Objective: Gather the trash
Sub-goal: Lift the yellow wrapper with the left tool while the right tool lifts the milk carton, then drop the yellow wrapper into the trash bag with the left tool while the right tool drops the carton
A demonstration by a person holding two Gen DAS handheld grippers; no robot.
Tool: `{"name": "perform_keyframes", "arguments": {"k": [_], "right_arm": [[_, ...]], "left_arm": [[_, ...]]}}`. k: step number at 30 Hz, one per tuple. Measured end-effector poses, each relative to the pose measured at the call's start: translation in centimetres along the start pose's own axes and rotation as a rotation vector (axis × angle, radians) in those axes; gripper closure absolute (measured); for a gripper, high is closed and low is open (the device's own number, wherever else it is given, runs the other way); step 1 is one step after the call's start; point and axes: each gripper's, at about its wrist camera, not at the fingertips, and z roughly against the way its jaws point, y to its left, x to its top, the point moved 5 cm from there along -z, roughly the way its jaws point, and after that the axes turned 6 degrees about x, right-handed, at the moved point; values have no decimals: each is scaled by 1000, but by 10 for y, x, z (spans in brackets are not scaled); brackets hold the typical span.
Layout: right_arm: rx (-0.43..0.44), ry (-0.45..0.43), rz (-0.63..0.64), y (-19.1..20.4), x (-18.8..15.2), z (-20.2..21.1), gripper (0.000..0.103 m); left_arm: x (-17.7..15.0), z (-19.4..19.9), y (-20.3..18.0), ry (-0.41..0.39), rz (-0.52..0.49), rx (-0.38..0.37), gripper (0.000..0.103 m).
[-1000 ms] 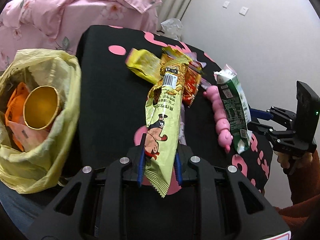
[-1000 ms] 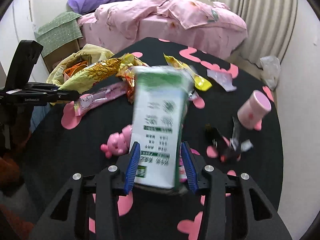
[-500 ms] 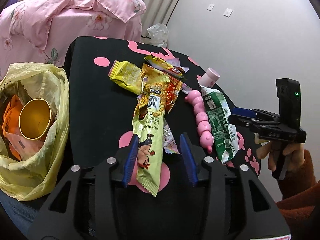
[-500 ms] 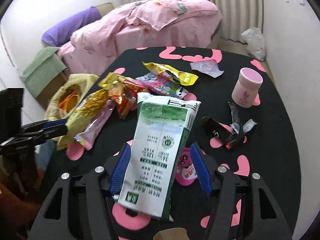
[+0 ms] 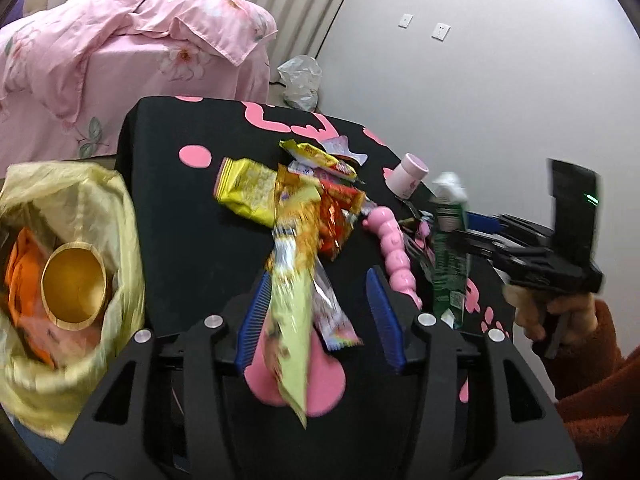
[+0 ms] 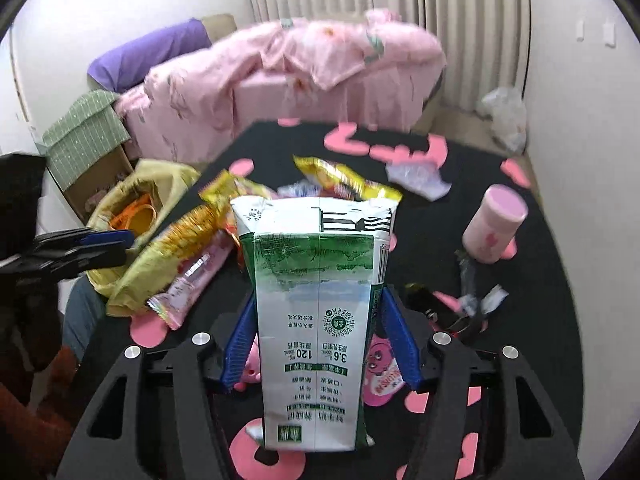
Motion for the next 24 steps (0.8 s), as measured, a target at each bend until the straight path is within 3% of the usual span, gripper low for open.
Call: {"name": "perform_keyframes", "arguments": {"k": [7,10,11,13,24], "right_arm": [[-48,-96,-7,-7,-1,31,46],[-32,-115,-25,-10,-5,35,47],[-32,-121,-25,-9,-6,37,47],[-35,-134,-21,-9,-7,42,47],[-12,-217,0,3,-3,66,47]], "left_arm": [[34,-54,1,127,-13,34,56],[37,-70,-5,178,-48,132,77],[38,-68,-8,173,-56,132,77],[40,-57,-17,143,-67,103,77],[59,25,-41,-138,-96,128,77]]}}
